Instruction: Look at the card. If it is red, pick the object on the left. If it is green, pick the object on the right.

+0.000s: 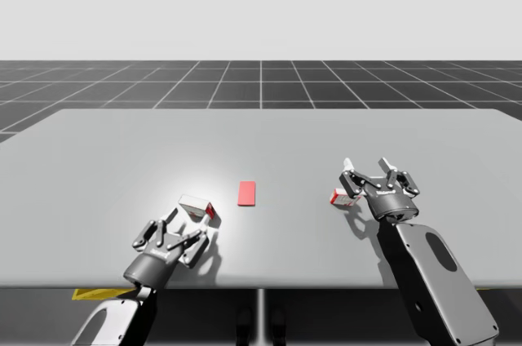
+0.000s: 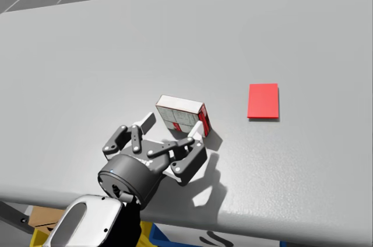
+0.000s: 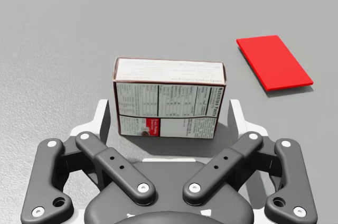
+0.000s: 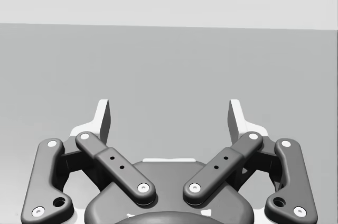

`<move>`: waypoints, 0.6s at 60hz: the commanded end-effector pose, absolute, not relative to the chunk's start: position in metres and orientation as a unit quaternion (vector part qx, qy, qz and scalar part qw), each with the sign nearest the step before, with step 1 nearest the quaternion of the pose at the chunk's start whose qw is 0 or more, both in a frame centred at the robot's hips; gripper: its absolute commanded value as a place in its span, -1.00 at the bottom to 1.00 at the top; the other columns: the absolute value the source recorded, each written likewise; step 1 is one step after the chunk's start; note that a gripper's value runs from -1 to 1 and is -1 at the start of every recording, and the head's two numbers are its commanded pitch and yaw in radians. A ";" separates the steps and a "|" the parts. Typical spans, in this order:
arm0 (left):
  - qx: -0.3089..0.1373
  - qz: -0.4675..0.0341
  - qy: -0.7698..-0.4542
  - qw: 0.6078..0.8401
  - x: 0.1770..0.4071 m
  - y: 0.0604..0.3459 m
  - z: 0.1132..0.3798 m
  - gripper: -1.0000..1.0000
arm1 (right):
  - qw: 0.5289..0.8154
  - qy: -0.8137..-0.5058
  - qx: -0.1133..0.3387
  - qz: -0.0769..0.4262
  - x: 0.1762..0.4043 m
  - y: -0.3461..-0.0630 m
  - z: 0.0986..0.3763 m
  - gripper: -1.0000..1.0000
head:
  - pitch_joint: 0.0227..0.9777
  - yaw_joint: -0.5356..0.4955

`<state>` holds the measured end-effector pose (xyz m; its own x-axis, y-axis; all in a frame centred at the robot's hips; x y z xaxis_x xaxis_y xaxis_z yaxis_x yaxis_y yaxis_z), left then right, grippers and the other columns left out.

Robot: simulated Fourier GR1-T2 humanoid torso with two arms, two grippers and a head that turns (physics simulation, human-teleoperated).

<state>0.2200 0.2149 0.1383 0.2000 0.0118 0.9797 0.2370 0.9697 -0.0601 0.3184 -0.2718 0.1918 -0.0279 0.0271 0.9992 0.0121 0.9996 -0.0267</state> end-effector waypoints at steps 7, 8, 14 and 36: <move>-0.098 -0.066 -0.627 0.770 0.234 0.208 0.134 -1.00 | 0.696 -0.718 -0.014 0.005 0.318 -0.272 0.192 -1.00 | 0.74 0.63; -0.097 -0.064 -0.627 0.771 0.236 0.207 0.133 -1.00 | 0.696 -0.718 -0.014 0.005 0.318 -0.272 0.192 -1.00 | 0.74 0.62; -0.099 -0.056 -0.626 0.772 0.242 0.207 0.132 -1.00 | 0.696 -0.718 -0.014 0.005 0.318 -0.273 0.192 -1.00 | 0.74 0.62; -0.104 -0.043 -0.616 0.780 0.263 0.200 0.126 -1.00 | 0.695 -0.718 -0.014 0.004 0.317 -0.274 0.193 -1.00 | 0.74 0.60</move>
